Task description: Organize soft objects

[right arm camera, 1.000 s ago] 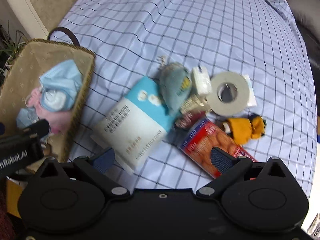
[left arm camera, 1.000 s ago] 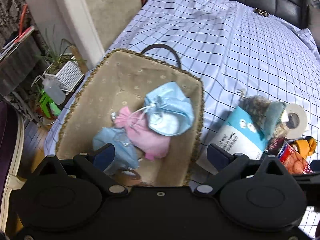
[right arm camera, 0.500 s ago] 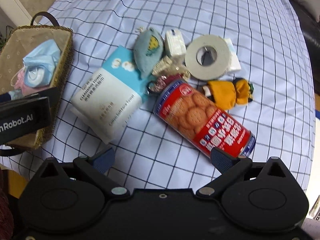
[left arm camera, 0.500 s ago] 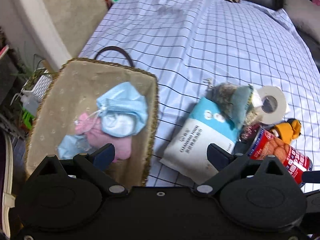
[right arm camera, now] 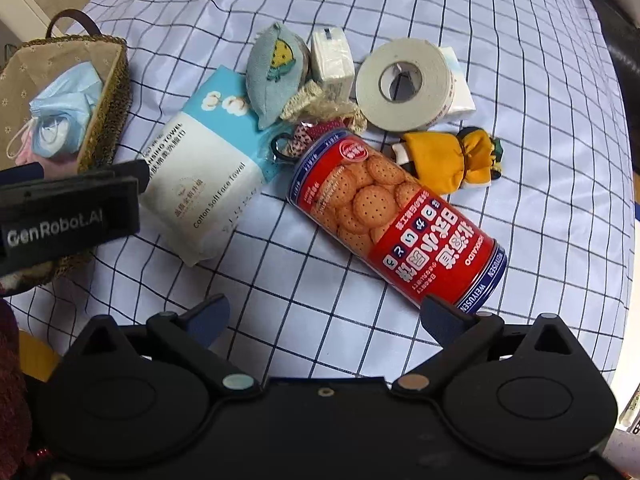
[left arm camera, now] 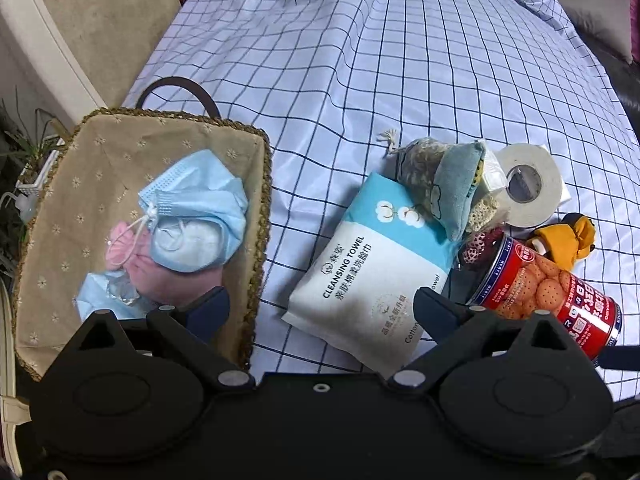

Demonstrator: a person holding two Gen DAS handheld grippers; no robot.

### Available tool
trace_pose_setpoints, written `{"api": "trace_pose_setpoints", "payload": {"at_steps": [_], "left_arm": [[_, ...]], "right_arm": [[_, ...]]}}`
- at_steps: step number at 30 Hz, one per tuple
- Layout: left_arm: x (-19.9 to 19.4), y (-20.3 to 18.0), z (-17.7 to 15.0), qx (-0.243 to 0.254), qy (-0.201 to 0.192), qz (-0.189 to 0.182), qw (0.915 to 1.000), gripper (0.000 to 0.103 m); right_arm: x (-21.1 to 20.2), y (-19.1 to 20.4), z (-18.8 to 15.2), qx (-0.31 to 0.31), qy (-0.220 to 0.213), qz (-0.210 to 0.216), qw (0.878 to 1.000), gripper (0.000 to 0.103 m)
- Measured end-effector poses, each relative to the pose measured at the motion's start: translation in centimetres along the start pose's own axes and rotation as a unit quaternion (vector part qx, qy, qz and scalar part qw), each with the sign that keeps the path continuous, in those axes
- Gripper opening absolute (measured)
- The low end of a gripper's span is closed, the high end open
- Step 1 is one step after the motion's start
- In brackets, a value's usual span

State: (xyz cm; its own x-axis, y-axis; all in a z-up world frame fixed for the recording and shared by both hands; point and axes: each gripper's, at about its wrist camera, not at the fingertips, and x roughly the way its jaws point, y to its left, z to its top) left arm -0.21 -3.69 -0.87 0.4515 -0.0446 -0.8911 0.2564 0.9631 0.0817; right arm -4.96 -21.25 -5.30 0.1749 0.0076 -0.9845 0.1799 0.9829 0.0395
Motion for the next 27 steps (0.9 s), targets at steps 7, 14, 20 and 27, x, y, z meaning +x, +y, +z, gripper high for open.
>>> {"api": "trace_pose_setpoints", "payload": {"at_steps": [7, 14, 20, 27], "left_arm": [[0.4, -0.6, 0.4, 0.008, 0.002, -0.006, 0.9999, 0.096], [1.7, -0.5, 0.3, 0.010, 0.023, -0.007, 0.9997, 0.096], [2.2, -1.1, -0.1, 0.019, 0.032, -0.011, 0.9992, 0.096], [2.3, -1.6, -0.2, 0.024, 0.033, -0.010, 0.9991, 0.096]], "right_arm": [[-0.3, -1.2, -0.4, -0.001, 0.000, -0.001, 1.000, 0.102], [-1.6, -5.1, -0.2, 0.047, -0.023, -0.018, 0.998, 0.102], [0.2, -8.4, 0.1, 0.111, 0.016, -0.010, 0.994, 0.102], [1.7, -9.0, 0.4, 0.124, 0.037, -0.011, 0.992, 0.102]]}}
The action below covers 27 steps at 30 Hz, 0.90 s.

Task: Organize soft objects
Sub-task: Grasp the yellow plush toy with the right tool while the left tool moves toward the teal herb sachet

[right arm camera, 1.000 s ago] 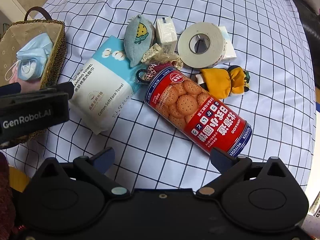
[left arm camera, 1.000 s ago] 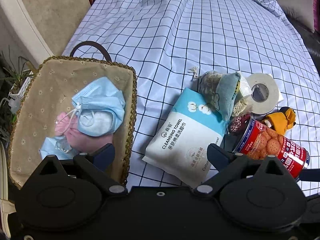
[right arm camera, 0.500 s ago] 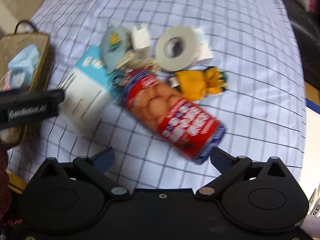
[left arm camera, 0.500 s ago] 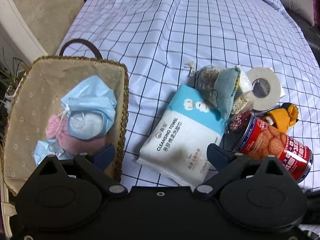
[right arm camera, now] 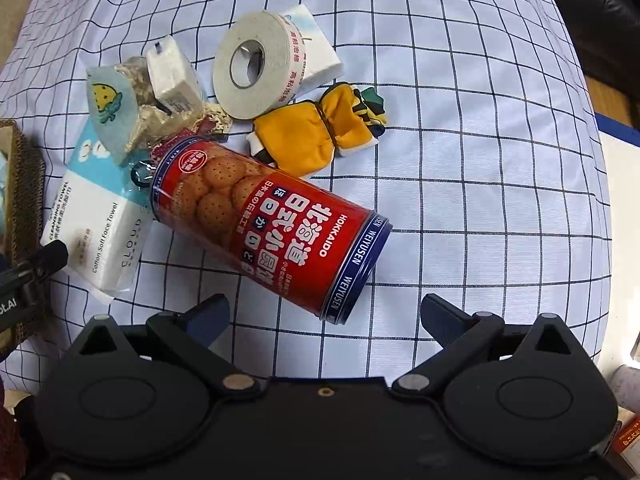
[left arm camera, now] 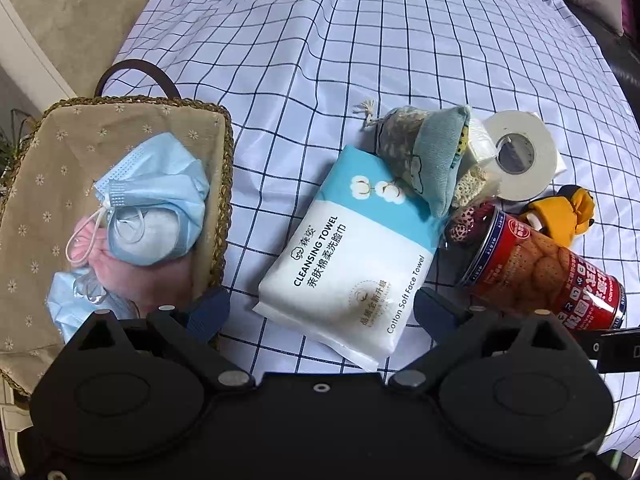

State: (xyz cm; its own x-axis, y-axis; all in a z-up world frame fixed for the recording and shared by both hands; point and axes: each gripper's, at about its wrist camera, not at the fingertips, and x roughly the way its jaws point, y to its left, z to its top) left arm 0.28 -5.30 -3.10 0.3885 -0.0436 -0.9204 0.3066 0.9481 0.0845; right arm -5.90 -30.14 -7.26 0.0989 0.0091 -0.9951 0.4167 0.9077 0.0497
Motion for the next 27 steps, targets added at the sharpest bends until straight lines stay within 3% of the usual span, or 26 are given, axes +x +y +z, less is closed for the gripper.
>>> {"api": "trace_pose_setpoints", "payload": {"at_steps": [9, 19, 27], "left_arm": [[0.6, -0.4, 0.2, 0.002, 0.008, 0.003, 1.0000, 0.096], [1.2, -0.9, 0.0, 0.010, 0.017, -0.004, 0.9998, 0.096], [1.3, -0.6, 0.0, 0.009, 0.021, -0.010, 0.9997, 0.096]], "right_arm": [[-0.5, 0.2, 0.8, -0.003, -0.008, 0.019, 1.000, 0.102], [-1.6, -1.7, 4.3, 0.069, -0.045, 0.020, 0.996, 0.102], [0.2, -2.7, 7.2, 0.139, -0.060, 0.066, 0.986, 0.097]]}}
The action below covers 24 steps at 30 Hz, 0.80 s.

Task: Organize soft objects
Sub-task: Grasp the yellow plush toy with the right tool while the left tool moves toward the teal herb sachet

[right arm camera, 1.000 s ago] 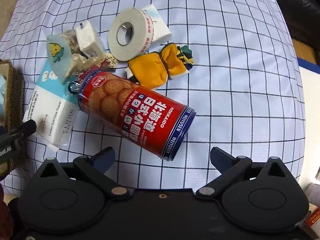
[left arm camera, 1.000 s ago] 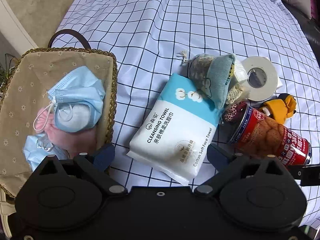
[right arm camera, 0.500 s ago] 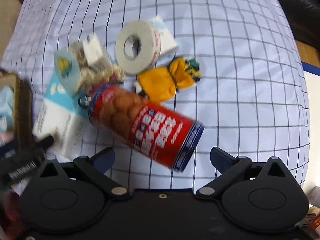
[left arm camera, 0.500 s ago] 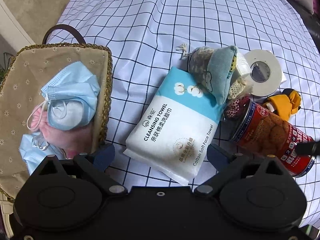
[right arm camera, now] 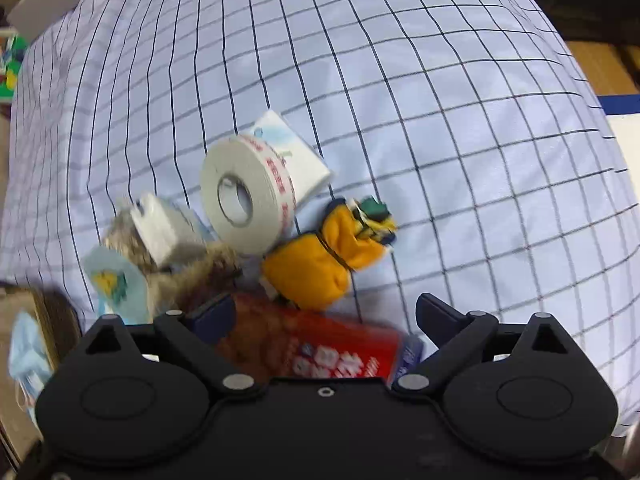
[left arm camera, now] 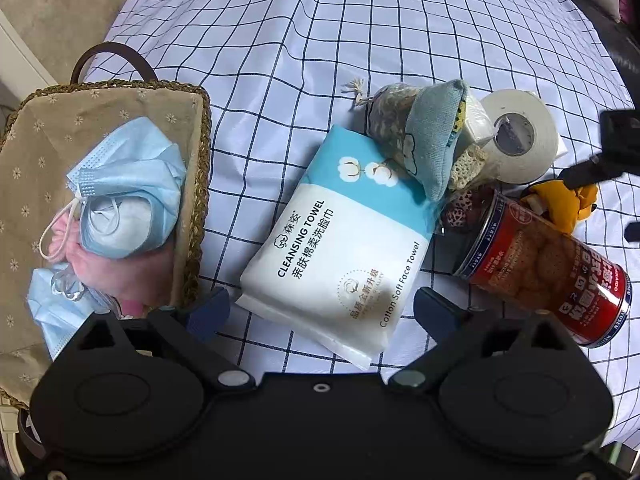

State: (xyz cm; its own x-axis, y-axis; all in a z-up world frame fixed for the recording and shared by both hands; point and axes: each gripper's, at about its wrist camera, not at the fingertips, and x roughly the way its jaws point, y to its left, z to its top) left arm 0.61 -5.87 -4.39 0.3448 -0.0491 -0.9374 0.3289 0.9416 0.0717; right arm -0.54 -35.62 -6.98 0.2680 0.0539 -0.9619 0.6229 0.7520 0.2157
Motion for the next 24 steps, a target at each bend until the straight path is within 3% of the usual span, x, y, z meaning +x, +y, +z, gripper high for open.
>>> {"api": "trace_pose_setpoints", "payload": {"at_steps": [5, 13, 14, 15, 17, 22, 24], "left_arm": [[0.1, 0.4, -0.1, -0.002, 0.003, -0.004, 1.0000, 0.096], [0.0, 0.9, 0.0, -0.016, 0.006, -0.023, 0.9996, 0.096], [-0.1, 1.0, 0.0, -0.018, 0.004, -0.025, 0.9995, 0.096], [-0.2, 1.1, 0.0, -0.020, 0.003, -0.028, 0.9994, 0.096], [-0.3, 1.3, 0.0, -0.024, 0.001, -0.033, 0.9992, 0.096], [-0.2, 1.3, 0.4, -0.036, -0.005, -0.033, 0.9988, 0.096], [-0.1, 1.0, 0.7, -0.038, -0.008, -0.032, 0.9987, 0.096]], "right_arm": [[2.1, 1.5, 0.9, -0.012, -0.008, -0.027, 1.000, 0.098], [5.9, 3.8, 0.3, -0.084, -0.002, -0.086, 0.993, 0.098], [6.3, 4.0, 0.2, -0.092, -0.003, -0.095, 0.991, 0.091], [6.7, 4.1, 0.2, -0.100, -0.002, -0.099, 0.990, 0.077], [7.3, 4.3, 0.3, -0.115, 0.006, -0.086, 0.990, 0.065], [6.5, 4.6, 0.4, -0.112, 0.000, -0.079, 0.991, 0.048], [5.7, 4.5, 0.5, -0.113, -0.009, -0.079, 0.990, 0.047]]}}
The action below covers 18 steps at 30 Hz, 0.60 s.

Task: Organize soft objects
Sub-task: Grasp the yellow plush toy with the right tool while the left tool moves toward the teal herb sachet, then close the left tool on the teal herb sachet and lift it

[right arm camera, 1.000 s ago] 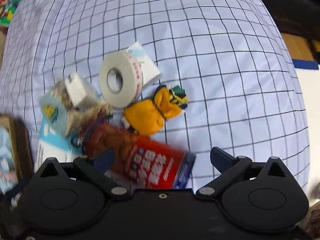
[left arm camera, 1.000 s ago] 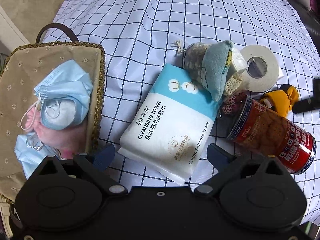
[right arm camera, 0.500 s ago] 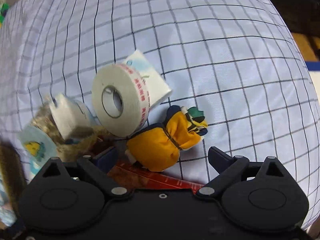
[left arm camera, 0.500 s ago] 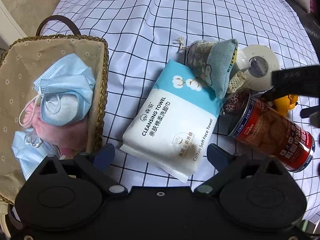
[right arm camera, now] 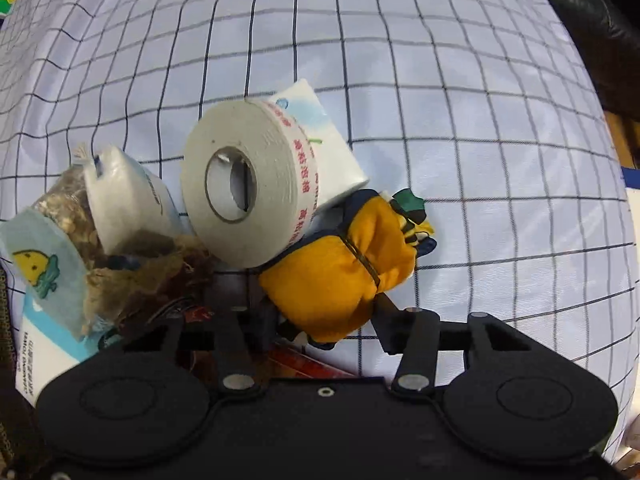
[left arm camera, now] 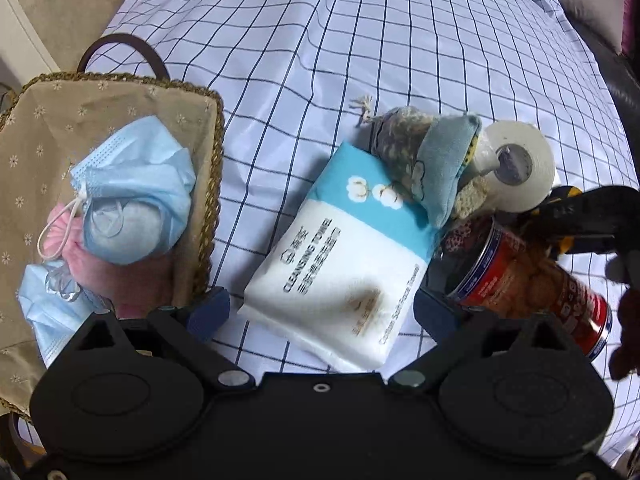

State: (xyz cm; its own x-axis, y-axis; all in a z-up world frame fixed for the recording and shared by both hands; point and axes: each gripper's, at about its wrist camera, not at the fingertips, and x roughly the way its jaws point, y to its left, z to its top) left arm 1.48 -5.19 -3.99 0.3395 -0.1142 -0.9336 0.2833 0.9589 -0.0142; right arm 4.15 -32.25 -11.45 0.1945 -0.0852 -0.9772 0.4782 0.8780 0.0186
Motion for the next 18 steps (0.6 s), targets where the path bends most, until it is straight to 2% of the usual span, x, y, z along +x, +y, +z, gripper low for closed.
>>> {"api": "trace_pose_setpoints", "payload": {"at_steps": [6, 12, 15, 18], "left_arm": [[0.1, -1.6, 1.0, 0.004, -0.025, 0.009, 0.9996, 0.096], [0.8, -3.9, 4.2, 0.032, -0.043, 0.000, 0.9986, 0.096], [2.4, -4.8, 5.6, 0.042, -0.030, 0.001, 0.9987, 0.096], [4.6, -4.7, 7.0, 0.026, -0.017, 0.022, 0.9993, 0.095]], "right_arm": [[-2.1, -1.4, -0.2, 0.011, -0.019, 0.004, 1.000, 0.046], [-2.7, -3.6, -0.4, 0.036, -0.016, 0.017, 0.999, 0.046], [-2.9, -4.4, -0.3, 0.044, -0.020, 0.023, 0.999, 0.046], [-3.2, -4.9, -0.7, 0.044, -0.023, 0.026, 0.998, 0.046]]}}
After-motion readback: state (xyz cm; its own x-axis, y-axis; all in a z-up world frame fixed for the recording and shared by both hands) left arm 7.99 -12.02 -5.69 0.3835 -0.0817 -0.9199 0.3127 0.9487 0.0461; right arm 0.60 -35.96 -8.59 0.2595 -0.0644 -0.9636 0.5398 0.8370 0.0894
